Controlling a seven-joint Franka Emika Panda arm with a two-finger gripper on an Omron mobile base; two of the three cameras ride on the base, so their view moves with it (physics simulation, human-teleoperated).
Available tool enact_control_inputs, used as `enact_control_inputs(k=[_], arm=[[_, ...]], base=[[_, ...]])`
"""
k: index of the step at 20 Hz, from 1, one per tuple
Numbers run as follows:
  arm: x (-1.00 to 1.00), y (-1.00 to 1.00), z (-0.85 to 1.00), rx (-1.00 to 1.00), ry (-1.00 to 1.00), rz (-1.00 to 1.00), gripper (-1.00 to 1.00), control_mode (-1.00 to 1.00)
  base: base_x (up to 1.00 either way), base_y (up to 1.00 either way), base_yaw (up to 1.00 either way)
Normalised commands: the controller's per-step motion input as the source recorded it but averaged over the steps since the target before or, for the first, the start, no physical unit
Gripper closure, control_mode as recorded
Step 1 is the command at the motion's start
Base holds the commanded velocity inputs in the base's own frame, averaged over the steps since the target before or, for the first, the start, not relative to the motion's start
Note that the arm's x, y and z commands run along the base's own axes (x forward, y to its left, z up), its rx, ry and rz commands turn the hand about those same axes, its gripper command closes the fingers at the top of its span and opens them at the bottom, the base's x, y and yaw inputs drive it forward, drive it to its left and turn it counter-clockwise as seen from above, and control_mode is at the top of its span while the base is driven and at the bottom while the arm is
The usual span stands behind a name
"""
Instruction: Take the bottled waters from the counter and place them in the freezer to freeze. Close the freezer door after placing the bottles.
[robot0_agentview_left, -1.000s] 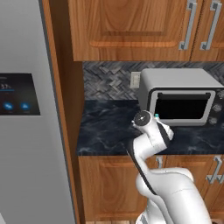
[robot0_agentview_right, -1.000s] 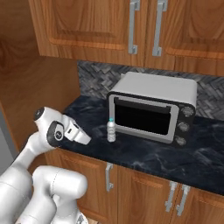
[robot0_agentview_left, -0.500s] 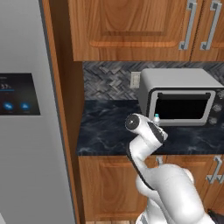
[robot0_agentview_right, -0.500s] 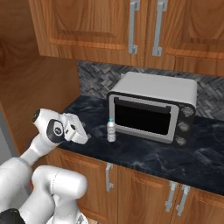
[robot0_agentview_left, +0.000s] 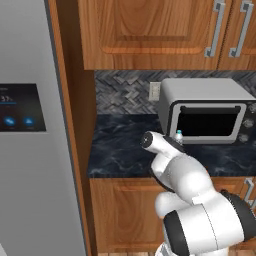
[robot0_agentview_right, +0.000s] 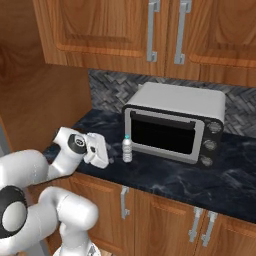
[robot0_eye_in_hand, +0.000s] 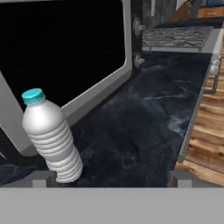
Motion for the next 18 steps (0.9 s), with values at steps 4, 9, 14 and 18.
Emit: enact_control_inputs(k=[4,9,14,18], arm=[[0.39,-0.27,-0.25,-0.01,0.0,-0.19,-1.0,-1.0],[0.27,-0.02,-0.01,0.0,0.0,-0.06,-1.0,-1.0],[0.35,0.0,0.0,-0.03,0.0,-0.01,-1.0,-1.0],[0.3,0.0,0.0,-0.07,0.0,0.0,-1.0,-1.0]], base=[[0.0,0.0,0.0],[0.0,0.0,0.0],[0.0,0.0,0.0],[0.0,0.0,0.0]])
